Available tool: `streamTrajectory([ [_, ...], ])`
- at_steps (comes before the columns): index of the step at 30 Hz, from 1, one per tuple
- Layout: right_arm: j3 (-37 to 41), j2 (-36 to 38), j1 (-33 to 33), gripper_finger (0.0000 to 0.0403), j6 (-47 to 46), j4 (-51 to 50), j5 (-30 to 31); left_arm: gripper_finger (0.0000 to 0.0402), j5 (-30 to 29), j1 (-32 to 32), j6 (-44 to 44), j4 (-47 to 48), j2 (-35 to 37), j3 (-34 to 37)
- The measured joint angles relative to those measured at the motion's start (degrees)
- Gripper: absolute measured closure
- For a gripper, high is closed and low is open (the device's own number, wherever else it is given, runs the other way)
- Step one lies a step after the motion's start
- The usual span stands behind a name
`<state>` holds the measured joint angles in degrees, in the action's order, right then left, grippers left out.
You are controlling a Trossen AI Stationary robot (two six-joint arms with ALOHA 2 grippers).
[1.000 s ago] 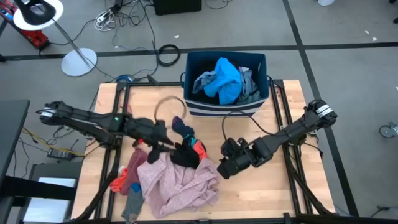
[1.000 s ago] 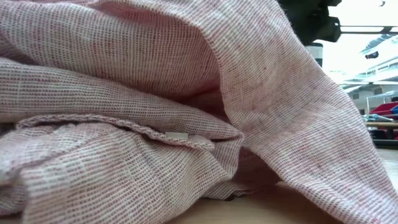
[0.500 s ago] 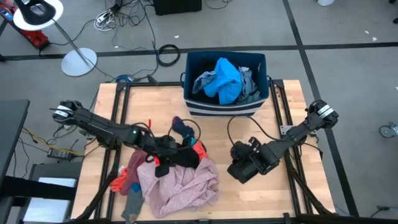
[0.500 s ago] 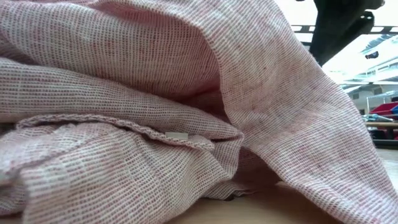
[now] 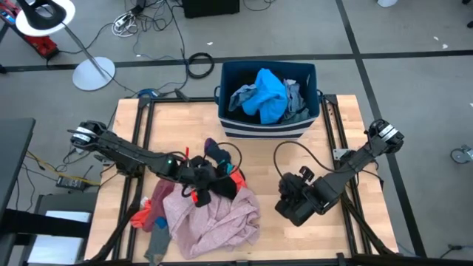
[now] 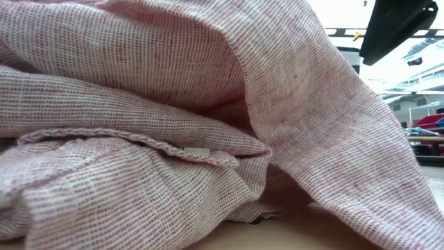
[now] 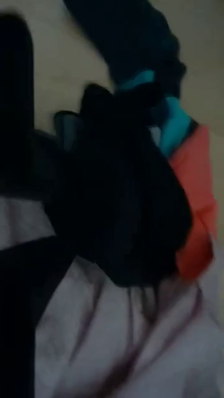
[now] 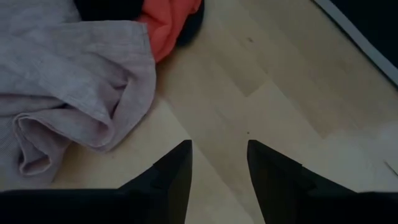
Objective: Sort clothes
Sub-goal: Put the black boxer into the blue bin
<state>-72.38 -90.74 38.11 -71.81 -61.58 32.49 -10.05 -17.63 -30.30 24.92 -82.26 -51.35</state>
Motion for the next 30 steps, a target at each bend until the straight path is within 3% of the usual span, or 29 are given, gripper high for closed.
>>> streamTrajectory([
  [3,0.0,0.0,0.7,0.0250,0.0,-0.6,1.3,0.0381,3.5,0.0,-0.1,-4.5,0.0,0.0],
  [6,0.0,0.0,1.0,0.0250,0.0,-2.5,1.7,0.0396,3.9,0.0,-1.0,-9.2,0.0,-0.1],
  [11,3.8,1.6,1.7,0.0263,-0.1,-1.7,2.3,0.0400,1.5,0.0,-1.8,-5.4,0.0,-5.6],
  [20,24.0,14.0,3.1,0.0293,1.1,23.5,0.1,0.0401,-5.4,0.1,0.9,7.1,0.0,-20.4],
  [30,40.8,28.2,0.7,0.0301,5.8,40.0,-3.4,0.0401,-12.7,5.7,10.3,9.4,0.0,-35.7],
])
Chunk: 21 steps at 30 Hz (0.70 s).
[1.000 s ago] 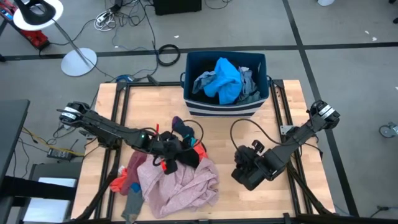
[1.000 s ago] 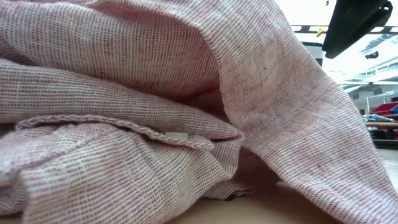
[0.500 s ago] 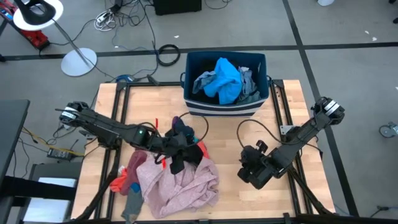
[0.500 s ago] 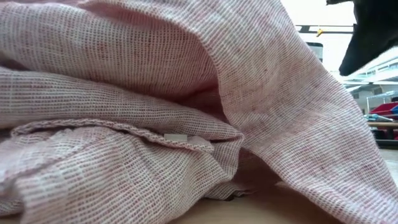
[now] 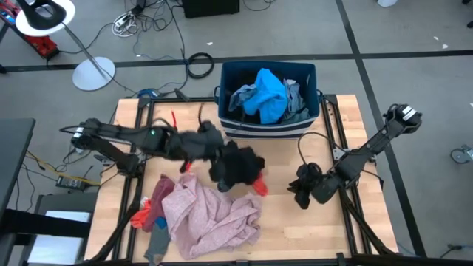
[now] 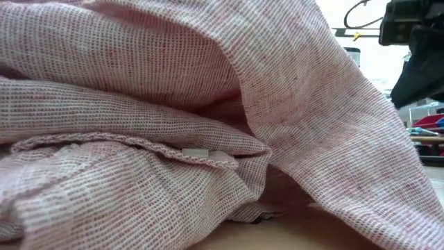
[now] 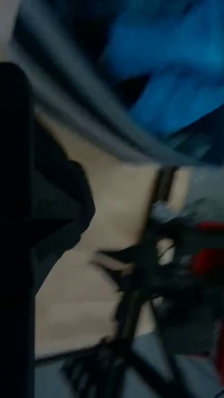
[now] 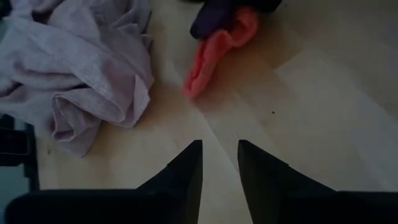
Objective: Sort clothes
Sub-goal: Put the black boxer into the blue bin
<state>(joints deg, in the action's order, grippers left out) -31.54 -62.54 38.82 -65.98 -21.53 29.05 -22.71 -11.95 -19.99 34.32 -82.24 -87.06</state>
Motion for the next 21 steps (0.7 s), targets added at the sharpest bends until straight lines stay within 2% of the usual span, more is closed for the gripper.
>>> streamTrajectory([
  [5,5.3,0.7,-2.0,0.0308,0.6,9.3,-0.3,0.0401,-2.5,4.5,5.1,-0.3,0.0,-7.1],
  [8,6.8,-0.5,-3.2,0.0309,1.9,14.5,-0.4,0.0401,-3.0,7.4,8.9,-3.7,0.0,-10.2],
  [12,6.9,-2.5,-4.5,0.0309,3.4,17.5,-0.3,0.0401,-4.7,10.9,16.6,-14.1,0.0,-13.1],
  [17,6.9,-3.9,-5.7,0.0312,4.6,19.2,-0.3,0.0401,-5.2,14.9,28.7,-32.3,-0.7,-15.0],
  [21,6.9,-3.9,-6.7,0.0314,4.7,19.3,-0.3,0.0401,-4.6,18.6,32.8,-37.2,-3.3,-18.1],
])
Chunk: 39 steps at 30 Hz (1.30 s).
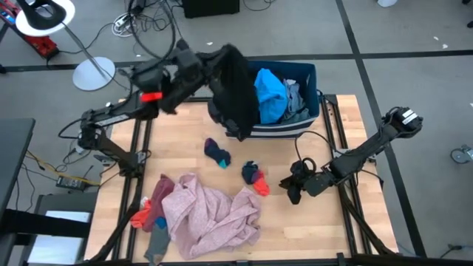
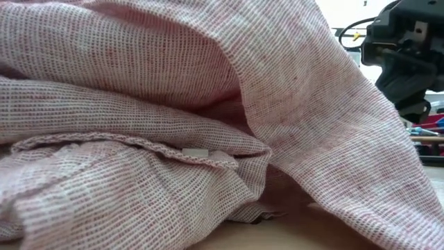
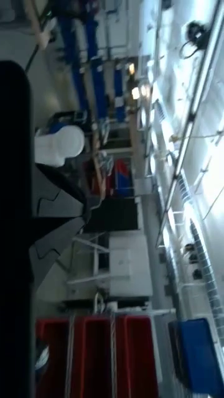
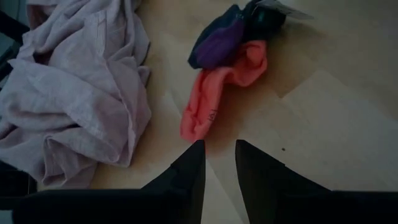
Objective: Sort clothes
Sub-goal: Put the black boxer into the blue bin
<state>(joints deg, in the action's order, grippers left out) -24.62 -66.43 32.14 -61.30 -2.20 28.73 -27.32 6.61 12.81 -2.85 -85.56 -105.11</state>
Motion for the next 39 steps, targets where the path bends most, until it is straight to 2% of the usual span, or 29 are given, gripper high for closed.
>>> streamTrajectory([
  [6,0.0,0.0,-1.9,0.0314,0.1,-0.2,0.0,0.0401,9.9,5.9,0.4,-0.7,-7.8,-5.9],
  [12,0.0,0.0,-3.3,0.0314,-0.4,0.0,0.1,0.0401,17.7,9.0,0.5,-4.4,-17.1,-14.7],
  [17,0.0,0.0,-4.0,0.0314,-0.9,0.2,0.1,0.0401,20.1,11.3,0.5,-5.7,-22.7,-24.0],
  [21,0.0,0.0,-4.8,0.0314,-1.0,0.2,0.1,0.0401,21.8,13.0,0.3,-4.4,-25.1,-26.9],
  [23,0.0,0.0,-5.4,0.0314,-1.0,0.2,0.1,0.0401,22.4,13.7,-1.4,-0.4,-25.5,-26.9],
  [31,0.0,0.0,-7.1,0.0314,-1.1,0.2,0.1,0.0401,24.6,14.9,-5.5,26.9,-29.1,-26.5],
  [39,0.0,0.0,-7.2,0.0314,-2.8,0.5,0.1,0.0401,34.9,16.7,-10.7,35.2,-36.1,-26.6],
])
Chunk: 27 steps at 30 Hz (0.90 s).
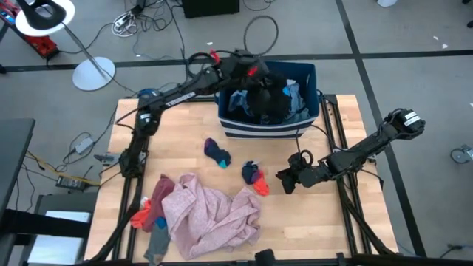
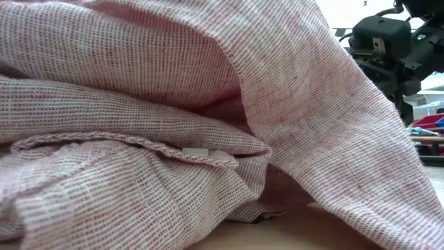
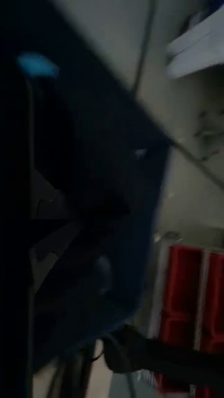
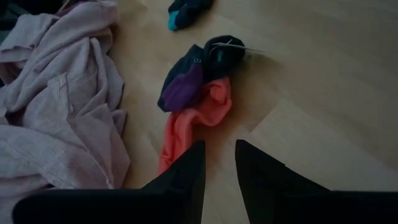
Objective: Sort clothes
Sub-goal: Put the black boxer into the blue bin
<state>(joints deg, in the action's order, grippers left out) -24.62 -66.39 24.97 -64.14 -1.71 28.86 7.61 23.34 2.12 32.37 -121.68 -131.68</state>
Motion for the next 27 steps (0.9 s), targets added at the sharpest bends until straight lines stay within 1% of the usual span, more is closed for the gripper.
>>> streamTrajectory([
  [4,0.0,0.0,0.0,0.0314,-1.8,0.2,0.0,0.0401,3.7,1.4,-2.8,1.5,-3.6,0.0],
  [10,0.0,0.0,0.0,0.0314,-5.1,0.4,0.0,0.0401,6.9,2.6,-4.6,3.7,-9.9,0.0],
  [14,0.0,0.0,0.0,0.0314,-7.1,0.5,0.0,0.0401,6.4,2.6,-6.5,5.3,-13.5,-0.4],
  [21,0.0,0.0,0.0,0.0314,-9.4,0.5,0.0,0.0401,5.4,2.2,-7.2,11.8,-19.1,-0.6],
  [24,0.0,0.0,0.0,0.0314,-9.4,0.5,-0.1,0.0401,5.1,2.2,-9.8,12.5,-19.5,-0.6],
  [27,0.0,0.0,0.0,0.0314,-9.5,0.5,-0.1,0.0401,6.0,2.2,-10.9,11.0,-19.1,-0.2],
])
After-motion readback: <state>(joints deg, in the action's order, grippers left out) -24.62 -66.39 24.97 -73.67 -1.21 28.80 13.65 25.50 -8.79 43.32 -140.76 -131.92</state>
